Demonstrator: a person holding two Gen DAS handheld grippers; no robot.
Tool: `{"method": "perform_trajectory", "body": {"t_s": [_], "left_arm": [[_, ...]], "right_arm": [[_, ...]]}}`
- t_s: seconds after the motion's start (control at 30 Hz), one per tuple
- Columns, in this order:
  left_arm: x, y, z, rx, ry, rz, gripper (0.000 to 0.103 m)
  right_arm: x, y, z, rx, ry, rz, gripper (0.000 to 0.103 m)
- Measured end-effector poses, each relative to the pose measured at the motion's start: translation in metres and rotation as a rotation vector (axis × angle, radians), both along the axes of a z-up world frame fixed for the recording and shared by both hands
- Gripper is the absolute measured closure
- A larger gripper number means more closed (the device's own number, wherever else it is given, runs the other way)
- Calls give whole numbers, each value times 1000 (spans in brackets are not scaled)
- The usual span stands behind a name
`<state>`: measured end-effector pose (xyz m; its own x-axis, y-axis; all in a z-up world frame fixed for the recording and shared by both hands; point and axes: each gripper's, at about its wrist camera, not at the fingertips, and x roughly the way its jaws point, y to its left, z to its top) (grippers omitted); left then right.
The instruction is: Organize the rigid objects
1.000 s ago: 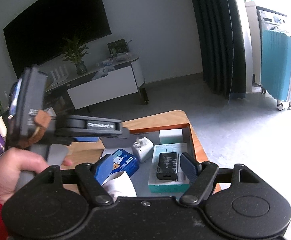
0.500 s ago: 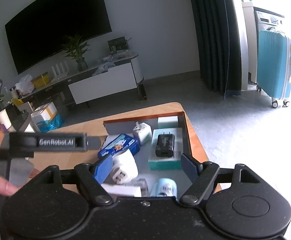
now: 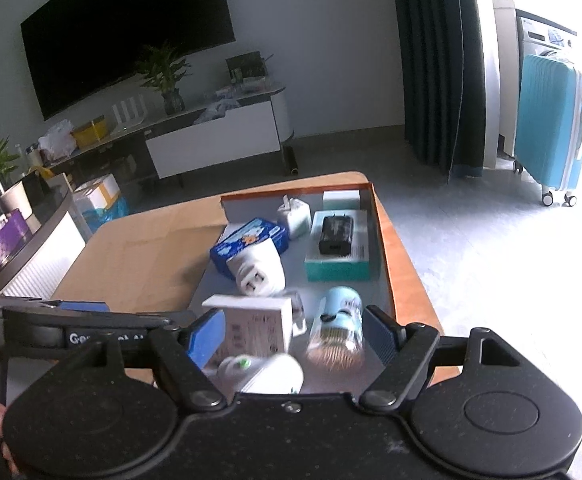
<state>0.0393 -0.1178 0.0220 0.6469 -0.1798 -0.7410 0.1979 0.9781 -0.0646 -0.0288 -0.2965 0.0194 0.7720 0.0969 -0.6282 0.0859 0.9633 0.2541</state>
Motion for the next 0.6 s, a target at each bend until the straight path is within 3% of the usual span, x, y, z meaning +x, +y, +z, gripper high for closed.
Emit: {"method": "perform_trajectory", "body": {"t_s": [0.6], "left_arm": [[-42,0,-15,11,19,30,0]], "right_arm": [[-32,0,-8,-2,4,-5,14]]}}
